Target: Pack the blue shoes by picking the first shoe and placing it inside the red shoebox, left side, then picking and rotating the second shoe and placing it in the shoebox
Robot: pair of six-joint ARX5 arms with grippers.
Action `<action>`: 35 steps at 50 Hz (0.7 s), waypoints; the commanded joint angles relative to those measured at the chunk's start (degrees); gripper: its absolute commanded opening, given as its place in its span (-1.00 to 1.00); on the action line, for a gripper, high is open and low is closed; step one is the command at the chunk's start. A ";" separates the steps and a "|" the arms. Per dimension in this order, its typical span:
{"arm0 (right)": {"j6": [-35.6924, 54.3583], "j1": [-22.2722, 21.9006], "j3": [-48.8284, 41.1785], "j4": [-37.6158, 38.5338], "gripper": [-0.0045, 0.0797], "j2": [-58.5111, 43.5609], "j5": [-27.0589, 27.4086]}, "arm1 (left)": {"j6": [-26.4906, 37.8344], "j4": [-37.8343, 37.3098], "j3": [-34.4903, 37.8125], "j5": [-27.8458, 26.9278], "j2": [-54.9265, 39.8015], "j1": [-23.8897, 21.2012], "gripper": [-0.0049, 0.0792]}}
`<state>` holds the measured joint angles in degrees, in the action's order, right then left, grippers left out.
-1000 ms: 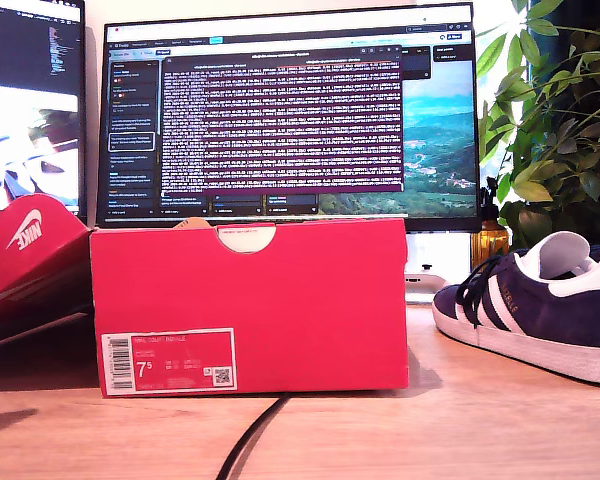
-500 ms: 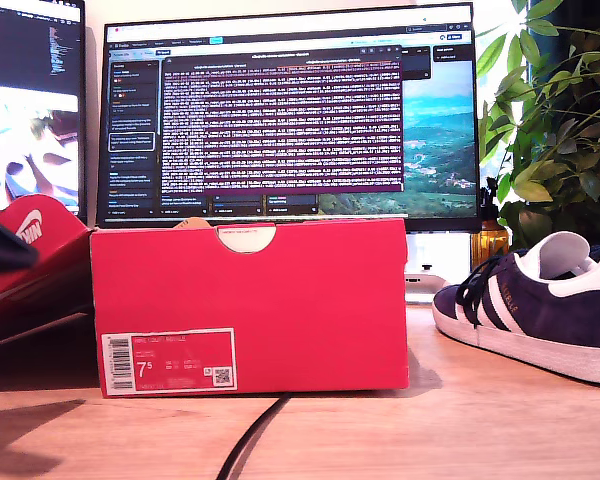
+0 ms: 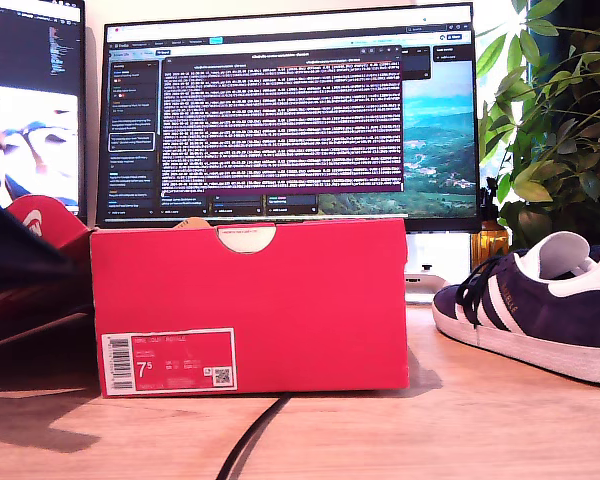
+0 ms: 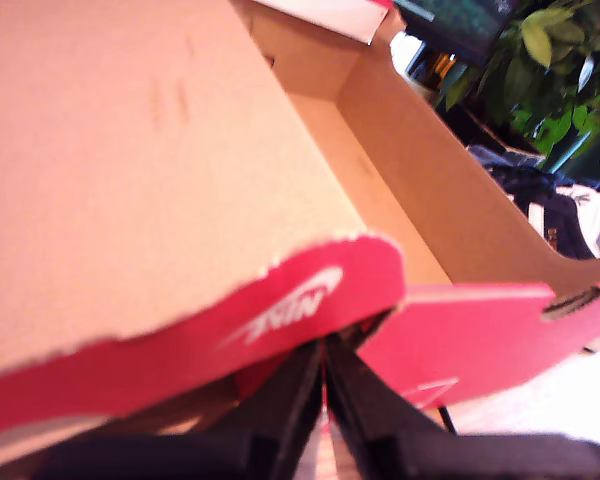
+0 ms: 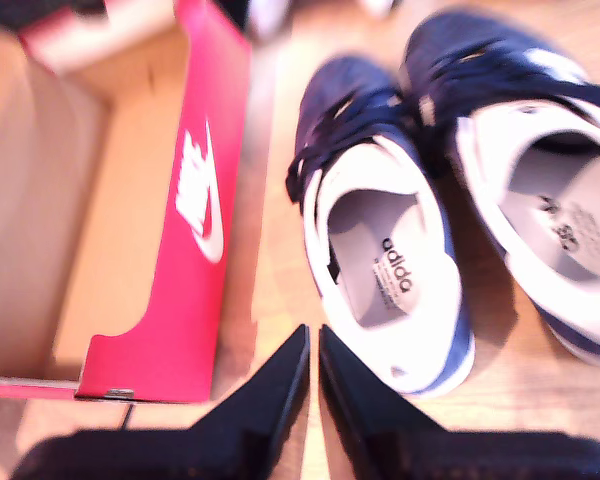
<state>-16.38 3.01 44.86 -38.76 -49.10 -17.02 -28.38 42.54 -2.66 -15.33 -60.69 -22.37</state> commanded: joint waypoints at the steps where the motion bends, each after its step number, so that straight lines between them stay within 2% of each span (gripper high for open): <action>1: 2.25 0.96 2.40 -1.68 -0.92 -5.22 0.02 | -0.13 1.75 0.37 -0.07 -1.20 -0.15 -0.93; 13: 7.19 4.57 12.87 -7.69 -0.87 -18.97 2.08 | -0.13 5.22 0.26 -0.02 -4.46 -0.24 -0.93; 18: 8.28 5.73 15.47 -8.76 -0.69 -22.23 3.13 | -0.07 7.54 0.15 -0.02 -5.42 -0.24 -0.93; 23: 9.14 6.84 16.57 -8.85 -0.37 -24.55 3.78 | -0.09 9.20 -0.15 -0.02 -6.54 -0.26 -0.93; 26: 9.44 7.28 16.79 -8.85 -0.25 -25.53 4.52 | -0.09 10.25 -0.42 -0.02 -7.41 -0.26 -0.93; 35: 12.57 8.24 16.79 -8.94 -0.19 -27.41 6.40 | -0.13 11.91 -1.16 -0.09 -9.44 -0.31 -0.93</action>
<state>-4.45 10.72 61.73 -47.79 -75.90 -11.31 -28.38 53.39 -2.79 -15.31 -69.56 -22.41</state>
